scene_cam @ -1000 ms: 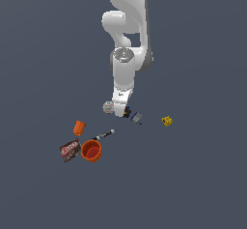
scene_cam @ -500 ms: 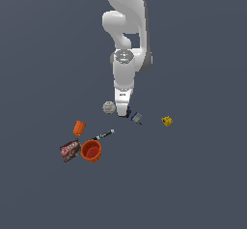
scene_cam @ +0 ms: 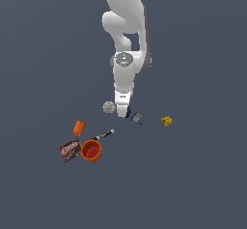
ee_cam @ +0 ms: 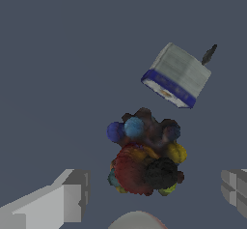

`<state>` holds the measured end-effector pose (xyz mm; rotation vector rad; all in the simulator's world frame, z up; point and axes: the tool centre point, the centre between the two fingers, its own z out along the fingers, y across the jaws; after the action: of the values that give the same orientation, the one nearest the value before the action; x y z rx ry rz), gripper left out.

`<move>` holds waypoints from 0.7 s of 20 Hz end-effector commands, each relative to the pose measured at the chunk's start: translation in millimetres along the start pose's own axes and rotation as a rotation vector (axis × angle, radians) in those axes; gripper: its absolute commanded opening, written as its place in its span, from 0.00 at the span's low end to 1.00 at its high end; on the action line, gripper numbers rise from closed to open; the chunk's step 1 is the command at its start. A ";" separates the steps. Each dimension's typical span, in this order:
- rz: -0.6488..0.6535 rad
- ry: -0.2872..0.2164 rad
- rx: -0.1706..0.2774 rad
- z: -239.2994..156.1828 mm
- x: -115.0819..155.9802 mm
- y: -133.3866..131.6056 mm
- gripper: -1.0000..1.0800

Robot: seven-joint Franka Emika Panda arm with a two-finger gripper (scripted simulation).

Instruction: Pick up a designated object from a clutter of objects.

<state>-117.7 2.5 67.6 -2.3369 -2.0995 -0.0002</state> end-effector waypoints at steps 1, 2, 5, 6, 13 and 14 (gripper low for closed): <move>-0.001 0.000 0.001 9.0 0.1 -0.5 0.96; -0.002 0.000 0.000 13.4 0.2 -0.6 0.96; -0.003 0.000 0.000 25.3 0.1 -0.9 0.96; -0.003 0.000 0.000 28.4 -0.1 -0.9 0.96; -0.003 0.000 0.000 38.1 -0.1 -0.3 0.96; -0.003 0.000 0.000 38.1 -0.1 -0.3 0.00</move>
<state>-114.5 4.3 34.7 -2.3338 -2.1136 -0.0127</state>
